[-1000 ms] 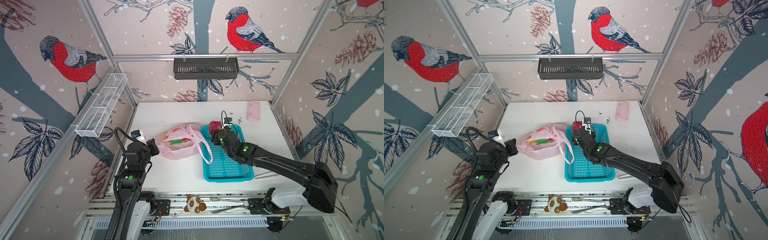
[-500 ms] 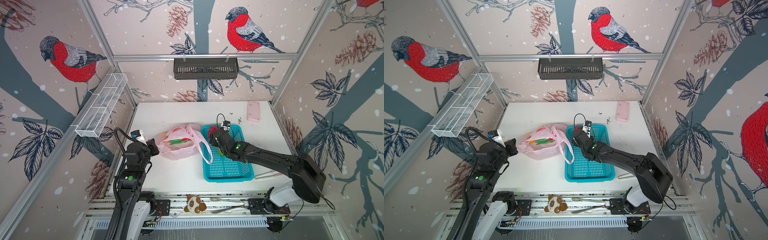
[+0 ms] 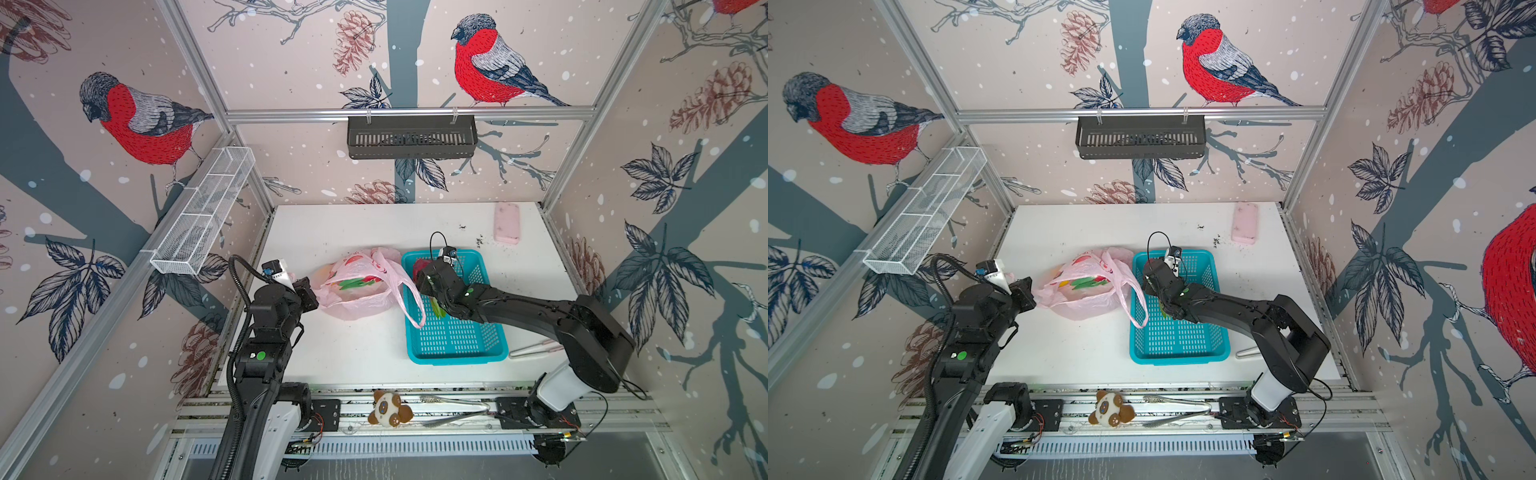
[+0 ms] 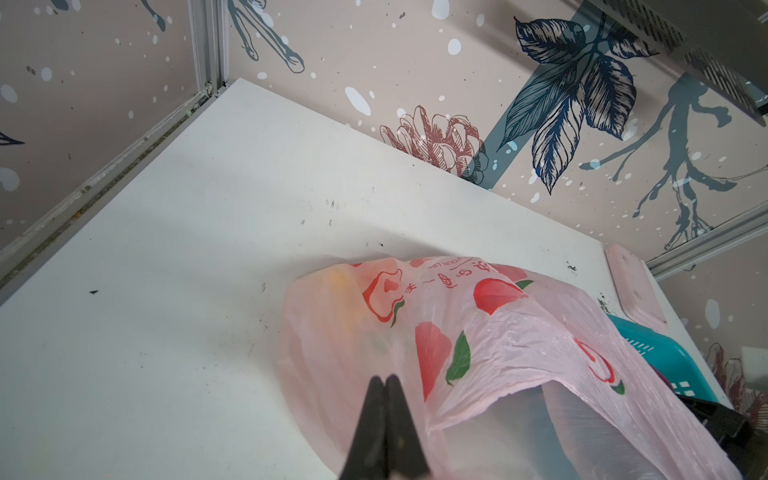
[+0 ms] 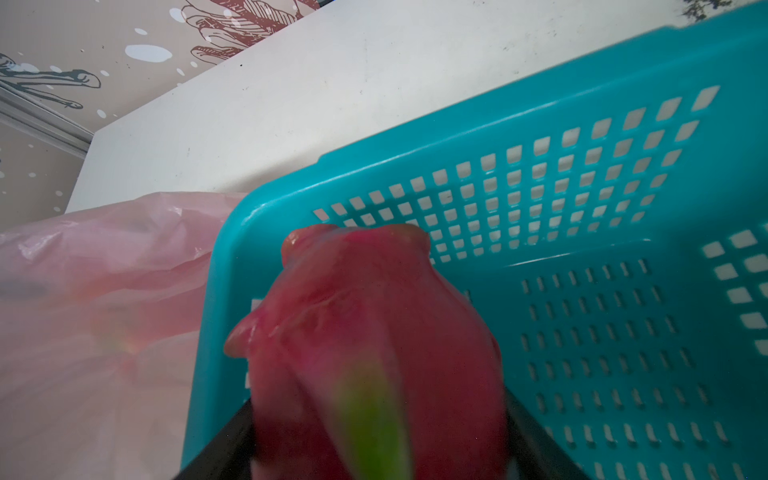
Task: Untie the knot of the plastic bag and take out the fruit
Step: 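Lower the dragon fruit into the teal basket and open the right gripper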
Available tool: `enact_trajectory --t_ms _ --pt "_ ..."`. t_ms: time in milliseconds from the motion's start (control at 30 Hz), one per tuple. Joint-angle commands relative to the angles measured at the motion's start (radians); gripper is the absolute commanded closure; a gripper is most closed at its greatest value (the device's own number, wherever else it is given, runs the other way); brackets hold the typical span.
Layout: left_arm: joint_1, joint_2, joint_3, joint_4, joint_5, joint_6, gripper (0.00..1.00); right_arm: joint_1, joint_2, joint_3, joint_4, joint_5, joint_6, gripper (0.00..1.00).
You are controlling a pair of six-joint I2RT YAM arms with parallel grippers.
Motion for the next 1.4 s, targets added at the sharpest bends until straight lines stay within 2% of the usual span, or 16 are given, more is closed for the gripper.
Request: enact_trajectory --t_ms 0,733,1000,1367 --pt "0.0 0.0 0.008 0.025 0.006 0.007 1.0 -0.002 0.014 0.001 0.036 -0.01 0.02 0.42" --pt "0.001 0.005 0.009 0.022 0.001 0.007 1.0 -0.022 0.118 0.009 0.059 -0.063 0.039 0.32" --pt "0.001 0.005 0.008 0.022 0.003 0.006 1.0 -0.022 0.121 0.009 0.043 -0.055 0.042 0.19" --pt "0.0 0.004 0.008 0.019 0.003 0.004 1.0 -0.022 0.107 0.01 0.026 -0.049 0.042 0.08"
